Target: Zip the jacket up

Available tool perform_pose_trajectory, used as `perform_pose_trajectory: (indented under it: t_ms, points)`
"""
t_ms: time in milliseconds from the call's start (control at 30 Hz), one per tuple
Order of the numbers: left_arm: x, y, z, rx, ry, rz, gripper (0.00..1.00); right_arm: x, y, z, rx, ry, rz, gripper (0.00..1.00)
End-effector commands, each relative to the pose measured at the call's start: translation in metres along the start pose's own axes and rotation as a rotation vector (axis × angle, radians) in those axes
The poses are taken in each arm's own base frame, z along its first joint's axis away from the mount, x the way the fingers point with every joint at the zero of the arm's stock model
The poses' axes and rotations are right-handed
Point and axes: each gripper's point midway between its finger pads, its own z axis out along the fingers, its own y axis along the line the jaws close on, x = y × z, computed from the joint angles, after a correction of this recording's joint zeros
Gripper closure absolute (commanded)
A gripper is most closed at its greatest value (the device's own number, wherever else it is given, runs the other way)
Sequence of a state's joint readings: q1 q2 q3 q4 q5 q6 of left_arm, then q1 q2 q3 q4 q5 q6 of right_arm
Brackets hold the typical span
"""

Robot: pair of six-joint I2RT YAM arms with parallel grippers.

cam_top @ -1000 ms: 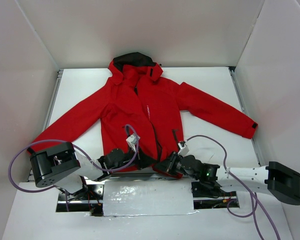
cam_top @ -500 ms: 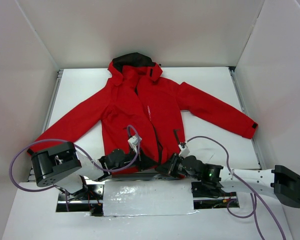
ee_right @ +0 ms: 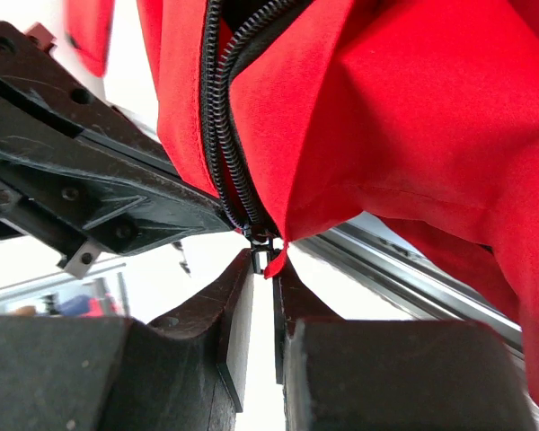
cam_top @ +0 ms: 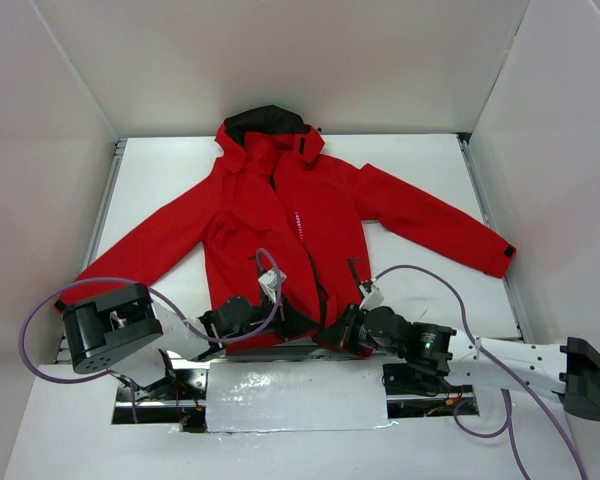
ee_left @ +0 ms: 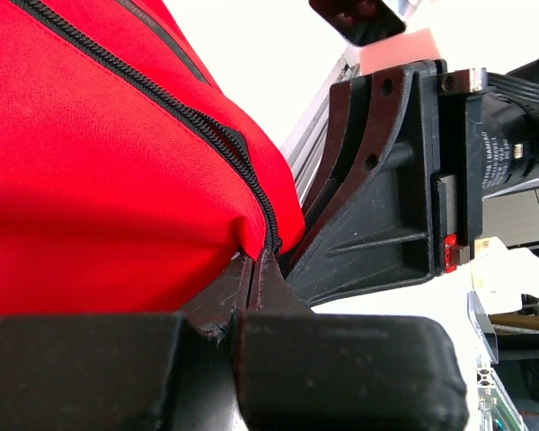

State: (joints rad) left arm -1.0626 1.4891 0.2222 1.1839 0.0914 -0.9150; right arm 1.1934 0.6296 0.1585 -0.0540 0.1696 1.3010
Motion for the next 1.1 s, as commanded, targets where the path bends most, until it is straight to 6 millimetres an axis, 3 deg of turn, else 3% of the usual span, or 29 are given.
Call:
perform_pose_trajectory:
  t_ms: [0,200,233,367,500,733,900,1067]
  points:
    - [-0.006,-0.003,0.005,0.025,-0.018,0.045,1.00,-0.009,-0.020,-0.003,0.145,-0.024,-0.094,0.97]
    - [-0.003,-0.005,0.007,0.031,-0.003,0.058,1.00,-0.026,-0.018,-0.002,0.193,-0.011,-0.218,0.99]
    - [-0.002,-0.003,0.007,0.019,0.004,0.059,1.00,-0.038,-0.017,-0.002,0.201,-0.036,-0.207,0.99]
    - [-0.001,0.002,0.009,-0.023,0.013,0.078,1.00,-0.054,-0.008,-0.011,0.192,-0.038,-0.241,1.00]
    - [0.003,0.008,0.013,-0.080,0.033,0.106,1.00,-0.056,0.011,-0.017,0.139,0.015,-0.295,1.00]
    - [0.011,0.012,0.020,-0.131,0.071,0.161,1.00,-0.053,0.012,-0.017,0.158,0.105,-0.356,1.00]
    - [0.020,0.011,0.022,-0.137,0.102,0.187,1.00,-0.074,0.017,-0.022,0.168,0.080,-0.367,1.00]
    - [0.026,0.016,0.024,-0.166,0.126,0.194,1.00,-0.098,0.041,-0.031,0.110,0.048,-0.367,1.00]
